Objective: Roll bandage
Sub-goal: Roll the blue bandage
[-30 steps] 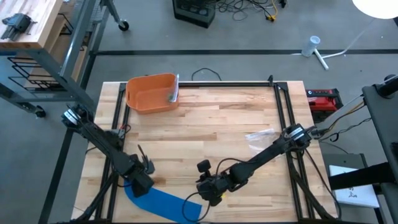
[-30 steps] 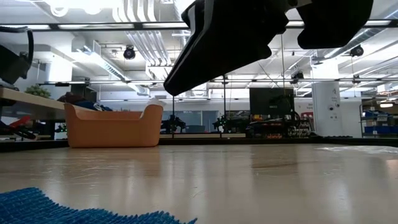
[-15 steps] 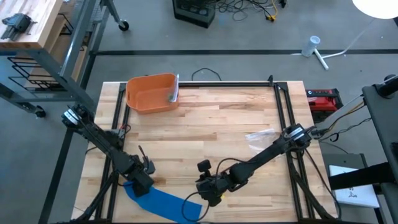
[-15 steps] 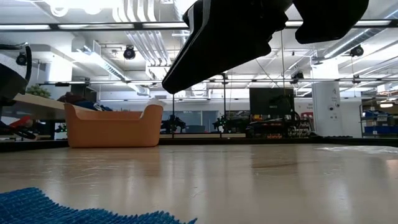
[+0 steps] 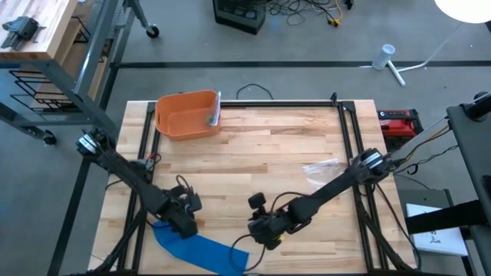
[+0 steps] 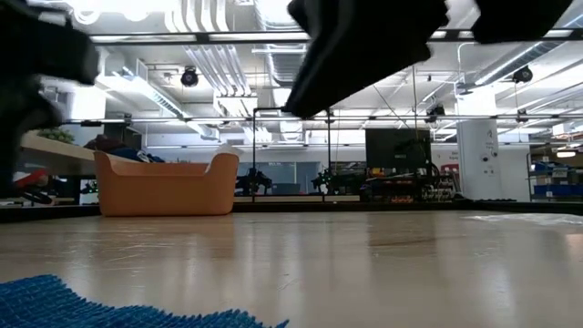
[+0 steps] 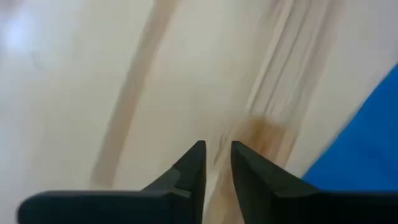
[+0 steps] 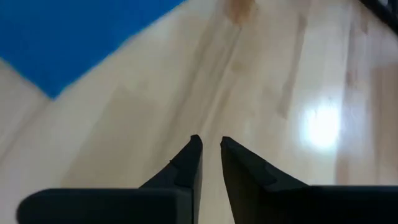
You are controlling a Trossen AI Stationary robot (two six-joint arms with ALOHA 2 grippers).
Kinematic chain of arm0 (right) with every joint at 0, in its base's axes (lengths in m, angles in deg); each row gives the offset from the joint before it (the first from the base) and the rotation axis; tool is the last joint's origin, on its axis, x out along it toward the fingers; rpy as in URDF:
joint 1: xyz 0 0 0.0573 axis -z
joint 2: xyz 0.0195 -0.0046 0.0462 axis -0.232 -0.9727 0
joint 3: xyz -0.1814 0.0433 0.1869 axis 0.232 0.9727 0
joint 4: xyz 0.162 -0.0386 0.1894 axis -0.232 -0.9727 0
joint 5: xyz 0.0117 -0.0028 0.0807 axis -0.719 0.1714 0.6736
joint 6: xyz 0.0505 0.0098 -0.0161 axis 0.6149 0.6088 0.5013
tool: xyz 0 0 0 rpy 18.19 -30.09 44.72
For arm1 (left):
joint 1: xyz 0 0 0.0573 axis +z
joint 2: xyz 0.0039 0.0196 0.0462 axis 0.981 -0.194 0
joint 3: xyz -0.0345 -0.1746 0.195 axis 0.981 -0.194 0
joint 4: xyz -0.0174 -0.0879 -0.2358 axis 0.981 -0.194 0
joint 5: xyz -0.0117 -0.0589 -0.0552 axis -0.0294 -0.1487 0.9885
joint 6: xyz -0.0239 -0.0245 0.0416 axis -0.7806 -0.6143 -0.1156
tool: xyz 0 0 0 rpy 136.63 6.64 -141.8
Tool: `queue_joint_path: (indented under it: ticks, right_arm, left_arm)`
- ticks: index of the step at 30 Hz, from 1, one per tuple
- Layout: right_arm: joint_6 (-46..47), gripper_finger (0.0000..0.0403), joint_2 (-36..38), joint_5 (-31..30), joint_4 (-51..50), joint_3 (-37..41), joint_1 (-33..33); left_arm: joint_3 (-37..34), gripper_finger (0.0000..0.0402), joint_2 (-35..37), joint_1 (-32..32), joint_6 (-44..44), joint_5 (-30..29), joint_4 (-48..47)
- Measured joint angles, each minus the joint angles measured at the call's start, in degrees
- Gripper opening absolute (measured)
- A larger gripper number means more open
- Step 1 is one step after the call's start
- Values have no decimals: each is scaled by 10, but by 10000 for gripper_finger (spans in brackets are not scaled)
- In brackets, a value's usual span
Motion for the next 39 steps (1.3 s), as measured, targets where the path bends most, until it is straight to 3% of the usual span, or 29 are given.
queue_joint_path:
  ticks: [3, 6, 12, 15, 20, 30, 33, 39]
  right_arm:
    - [23, 37, 30, -3, -40, 1, 0]
    - [49, 31, 44, -3, -51, 1, -1]
    - [61, 29, 44, 1, -50, 12, -8]
    - [63, 32, 43, 1, -41, 27, -9]
    - [64, 39, 43, 1, -1, 58, -9]
    - [59, 56, 43, 1, 39, 77, -9]
    - [59, 61, 43, 1, 51, 77, -9]
    - [53, 64, 43, 1, 52, 76, -9]
  left_arm:
    - [28, 50, 0, 16, 36, -23, -6]
    - [58, 39, 0, 26, 48, 1, -36]
    - [79, 47, 0, 10, -72, 181, -103]
    - [66, 61, 0, -20, -143, 227, -120]
    - [44, 95, 0, -64, -211, 235, -164]
    - [-8, 183, 0, -84, -219, 233, -146]
    - [-33, 188, 0, -84, -228, 233, -130]
    - [-79, 170, 0, -84, -214, 228, 0]
